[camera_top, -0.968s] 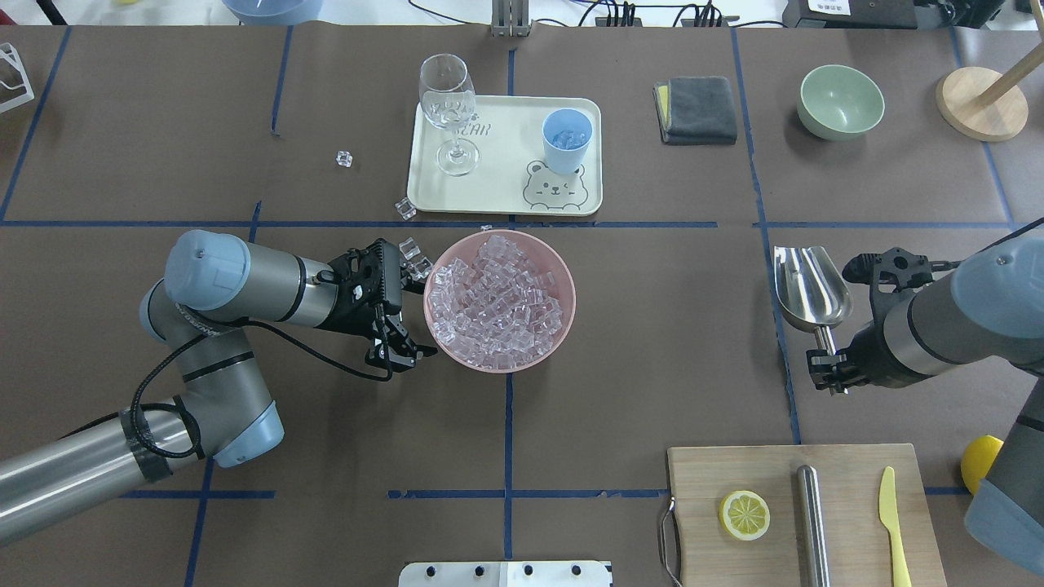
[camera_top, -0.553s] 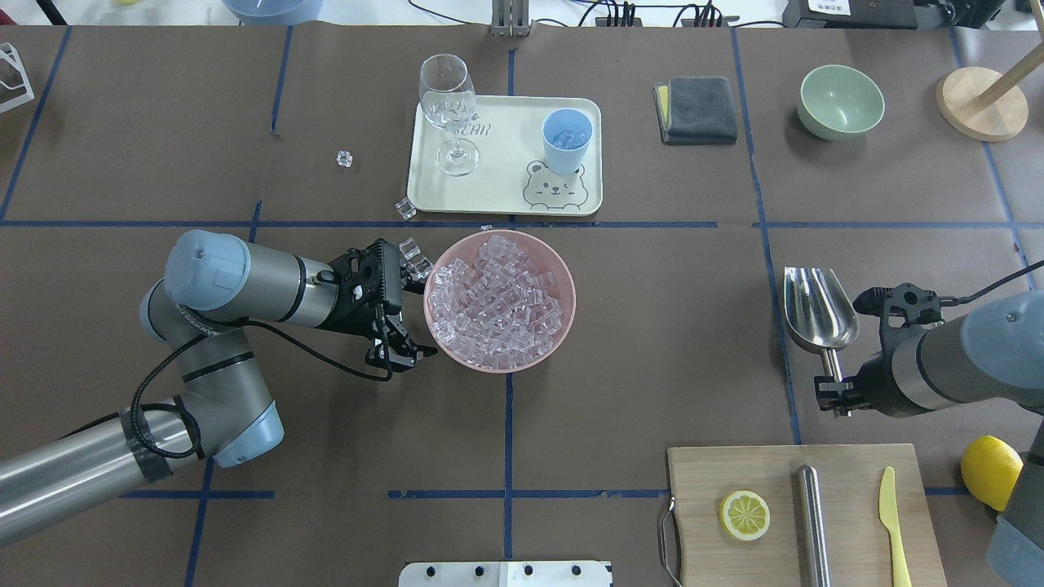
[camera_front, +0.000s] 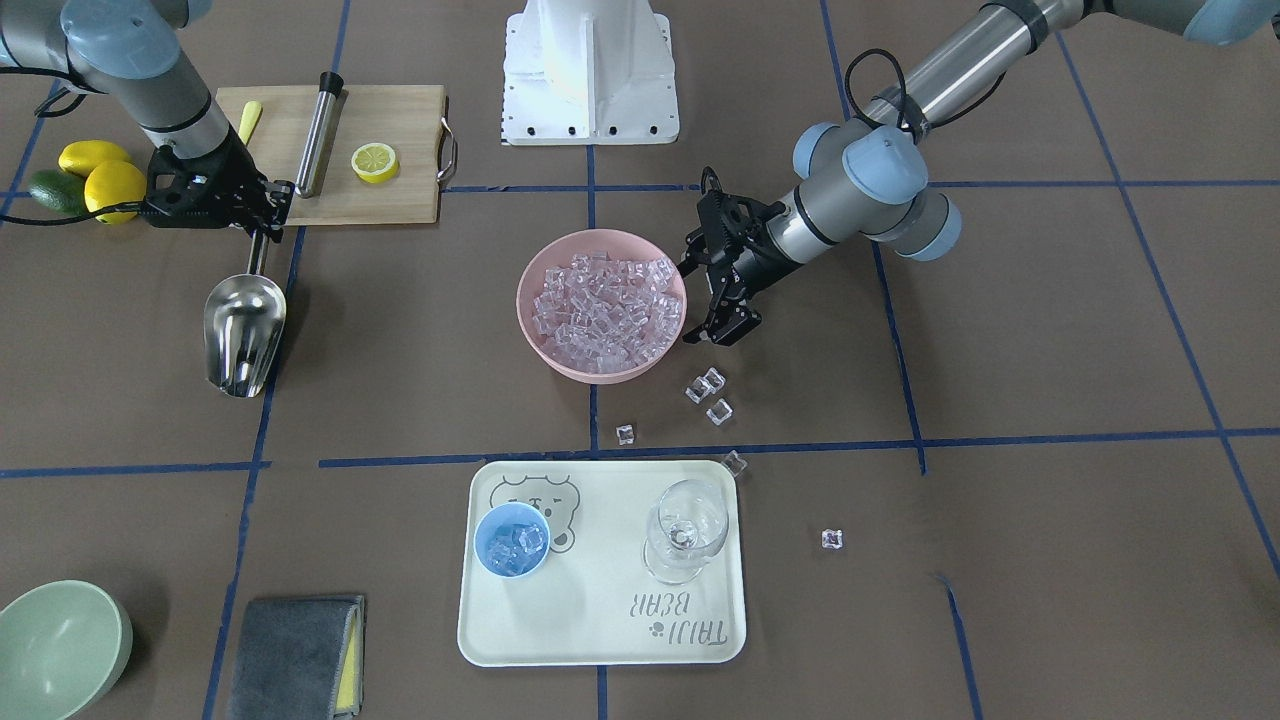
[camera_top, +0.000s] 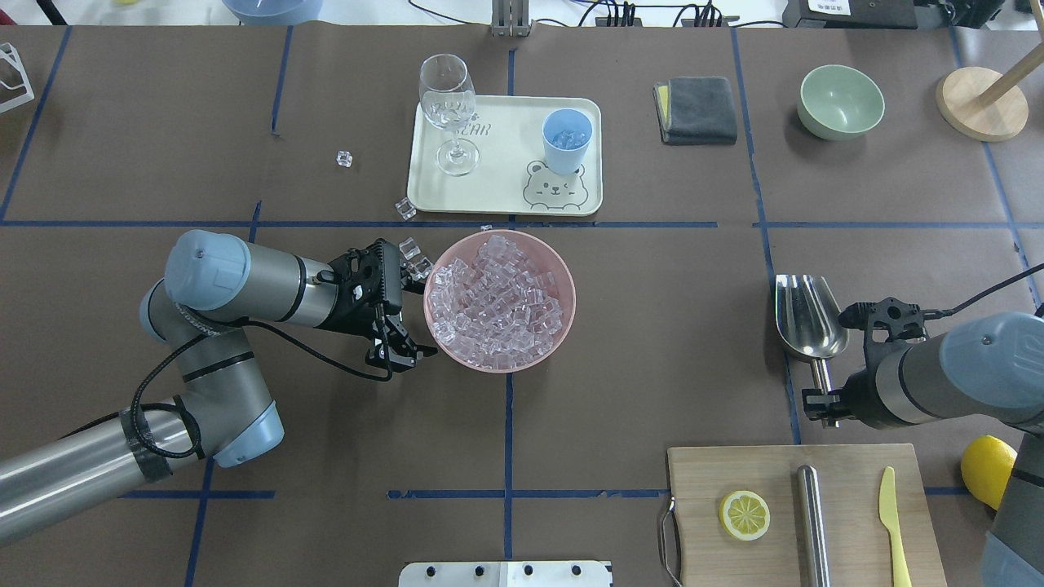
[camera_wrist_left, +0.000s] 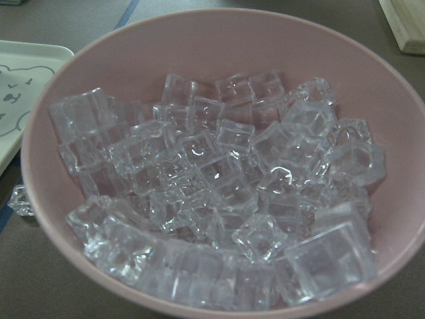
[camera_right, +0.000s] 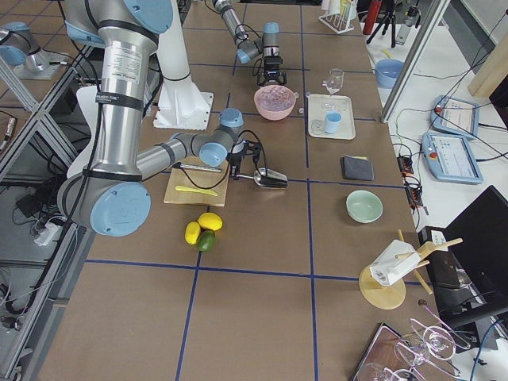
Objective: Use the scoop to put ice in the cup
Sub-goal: 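Return the scoop with the right gripper to its table spot and release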
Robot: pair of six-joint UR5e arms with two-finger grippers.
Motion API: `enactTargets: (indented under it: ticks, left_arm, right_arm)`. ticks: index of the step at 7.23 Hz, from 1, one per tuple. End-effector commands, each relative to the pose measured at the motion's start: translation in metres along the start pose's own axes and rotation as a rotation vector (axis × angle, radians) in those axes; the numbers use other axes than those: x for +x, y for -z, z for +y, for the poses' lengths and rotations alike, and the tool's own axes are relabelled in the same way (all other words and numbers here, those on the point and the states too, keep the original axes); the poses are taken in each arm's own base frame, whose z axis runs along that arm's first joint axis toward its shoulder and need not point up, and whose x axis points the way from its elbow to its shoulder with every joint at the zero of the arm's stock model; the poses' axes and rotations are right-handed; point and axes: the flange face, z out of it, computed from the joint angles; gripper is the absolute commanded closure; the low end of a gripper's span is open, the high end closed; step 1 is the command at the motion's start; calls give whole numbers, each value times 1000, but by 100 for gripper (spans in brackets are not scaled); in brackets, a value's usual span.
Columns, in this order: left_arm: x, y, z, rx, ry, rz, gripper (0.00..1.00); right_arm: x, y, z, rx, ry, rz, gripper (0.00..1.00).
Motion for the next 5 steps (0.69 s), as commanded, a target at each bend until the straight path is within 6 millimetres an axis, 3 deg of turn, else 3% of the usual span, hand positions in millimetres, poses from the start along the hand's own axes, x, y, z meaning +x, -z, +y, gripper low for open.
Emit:
enactTargets:
  ticks: [1,3,4,5]
  left_arm:
    - [0,0,0,1,0,0,0]
    - [0,0,0,-1,0,0,0]
    - [-1,1,1,-2,1,-2,0]
    - [-3,3,3,-4,3,-6,0]
  right_arm:
    - [-3,7,-4,13,-1,-12,0]
    - [20,23,-35,68,14,-4,0]
    - [42,45,-61,99,125,-2,0]
    - [83,67,-91,76,151,-19,0]
